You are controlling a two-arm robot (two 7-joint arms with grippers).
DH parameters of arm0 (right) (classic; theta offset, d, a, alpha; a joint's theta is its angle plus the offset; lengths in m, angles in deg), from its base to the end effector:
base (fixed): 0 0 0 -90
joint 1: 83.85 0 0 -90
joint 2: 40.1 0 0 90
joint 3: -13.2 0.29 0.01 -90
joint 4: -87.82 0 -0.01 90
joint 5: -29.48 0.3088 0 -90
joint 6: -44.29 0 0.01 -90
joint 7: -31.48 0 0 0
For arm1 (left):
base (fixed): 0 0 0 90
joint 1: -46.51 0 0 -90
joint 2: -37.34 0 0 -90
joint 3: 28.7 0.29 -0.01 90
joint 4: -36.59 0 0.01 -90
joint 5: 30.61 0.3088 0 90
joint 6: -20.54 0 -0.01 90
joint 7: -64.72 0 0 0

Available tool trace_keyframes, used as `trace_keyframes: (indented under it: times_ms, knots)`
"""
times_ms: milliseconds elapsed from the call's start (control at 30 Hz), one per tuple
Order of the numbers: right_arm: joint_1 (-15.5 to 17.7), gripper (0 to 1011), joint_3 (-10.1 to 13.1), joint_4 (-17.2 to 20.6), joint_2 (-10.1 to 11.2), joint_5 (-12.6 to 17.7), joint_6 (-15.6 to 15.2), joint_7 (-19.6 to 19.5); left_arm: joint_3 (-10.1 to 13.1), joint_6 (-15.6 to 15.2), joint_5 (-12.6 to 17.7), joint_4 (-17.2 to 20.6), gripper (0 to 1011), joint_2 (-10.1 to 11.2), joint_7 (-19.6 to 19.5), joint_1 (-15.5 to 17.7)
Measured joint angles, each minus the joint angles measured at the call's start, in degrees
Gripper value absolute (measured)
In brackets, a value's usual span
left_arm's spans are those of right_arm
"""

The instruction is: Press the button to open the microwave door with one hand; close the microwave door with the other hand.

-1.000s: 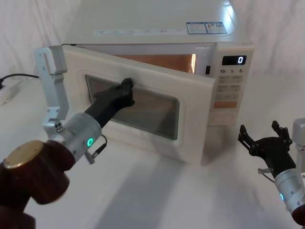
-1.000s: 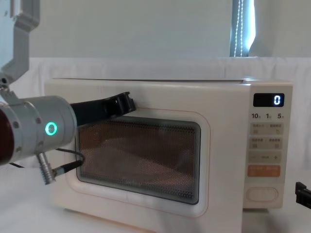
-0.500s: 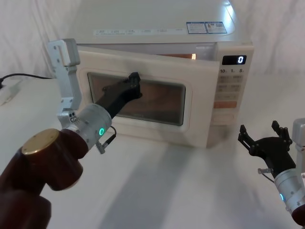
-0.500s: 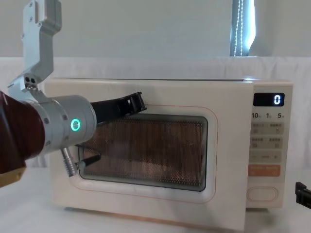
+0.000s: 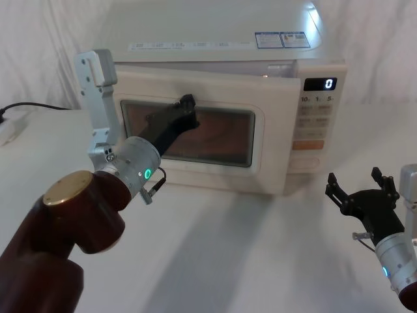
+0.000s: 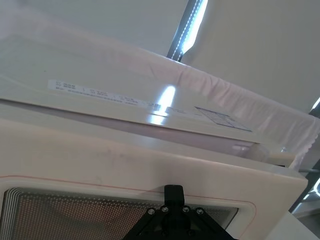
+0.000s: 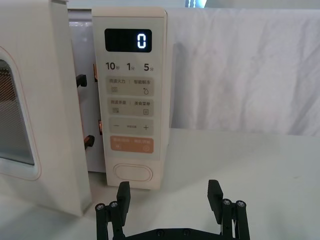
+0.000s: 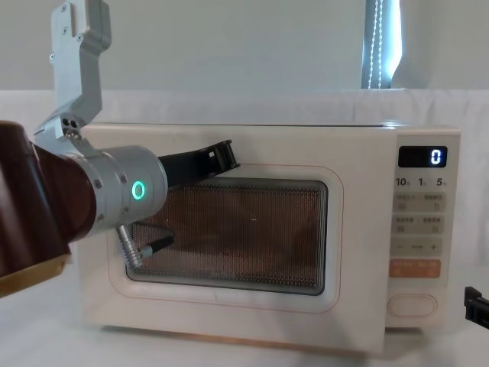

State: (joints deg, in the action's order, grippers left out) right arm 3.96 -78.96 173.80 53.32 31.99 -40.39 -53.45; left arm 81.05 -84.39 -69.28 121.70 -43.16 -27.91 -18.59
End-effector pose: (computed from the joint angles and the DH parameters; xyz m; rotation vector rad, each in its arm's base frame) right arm 0.3392 -0.0069 -0.3088 0.0305 -0.0596 -1.4474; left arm 0.4225 -0.0559 -0.1821 -0.2370 0.2993 1.0759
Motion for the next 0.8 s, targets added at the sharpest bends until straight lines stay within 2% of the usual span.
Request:
trace_keyframes:
  times_ms: [500, 800]
  knots:
    - [0.0, 1002, 0.0, 0.0, 0.0, 0.0, 0.0, 0.0, -0.58, 0.73, 2.26, -1.87, 0, -1.52, 0.1, 1.2]
    - [0.0, 1002, 0.0, 0.0, 0.0, 0.0, 0.0, 0.0, -1.12, 1.26, 3.45, -4.69, 0, -2.74, -0.47, 2.73]
